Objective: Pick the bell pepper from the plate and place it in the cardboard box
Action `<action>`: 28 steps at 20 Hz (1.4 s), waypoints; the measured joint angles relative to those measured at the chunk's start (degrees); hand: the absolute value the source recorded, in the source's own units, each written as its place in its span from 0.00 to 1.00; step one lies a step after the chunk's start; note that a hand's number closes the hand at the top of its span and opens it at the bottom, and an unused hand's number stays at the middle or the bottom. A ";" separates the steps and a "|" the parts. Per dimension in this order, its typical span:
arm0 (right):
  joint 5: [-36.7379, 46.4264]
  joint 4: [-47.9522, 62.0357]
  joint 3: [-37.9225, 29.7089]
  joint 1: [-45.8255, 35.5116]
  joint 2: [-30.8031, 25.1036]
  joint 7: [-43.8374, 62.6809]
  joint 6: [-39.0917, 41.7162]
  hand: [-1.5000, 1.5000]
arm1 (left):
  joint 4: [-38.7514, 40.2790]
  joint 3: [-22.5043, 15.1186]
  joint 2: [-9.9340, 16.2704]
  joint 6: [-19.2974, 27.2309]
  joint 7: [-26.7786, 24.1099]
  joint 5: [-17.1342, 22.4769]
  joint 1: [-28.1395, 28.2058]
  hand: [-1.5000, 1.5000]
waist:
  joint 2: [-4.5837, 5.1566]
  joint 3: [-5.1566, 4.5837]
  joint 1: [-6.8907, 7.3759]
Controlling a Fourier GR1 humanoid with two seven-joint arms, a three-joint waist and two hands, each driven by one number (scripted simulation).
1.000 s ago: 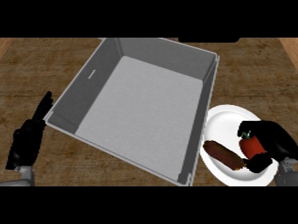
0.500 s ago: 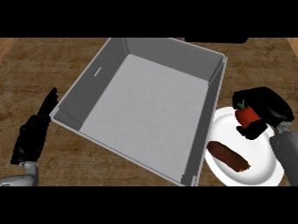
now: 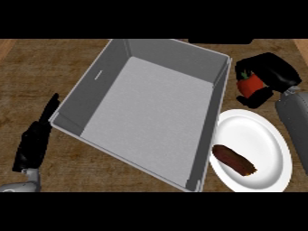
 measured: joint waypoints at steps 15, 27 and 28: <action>-22.43 -11.85 -7.90 -9.26 7.83 -2.29 19.20 1.00 | -1.45 1.14 0.28 -0.44 -0.27 0.26 2.24 0.50 | -0.51 -0.05 -1.22; -20.51 -12.04 -1.67 -18.16 20.37 15.02 16.21 1.00 | -1.57 1.58 0.43 -1.50 -0.16 0.21 1.39 0.50 | -0.30 -0.07 -0.60; -20.35 -10.46 -0.94 -19.26 21.06 15.57 15.40 1.00 | -0.75 1.59 0.29 -1.27 0.04 -0.04 0.52 0.50 | -0.25 -0.07 -0.55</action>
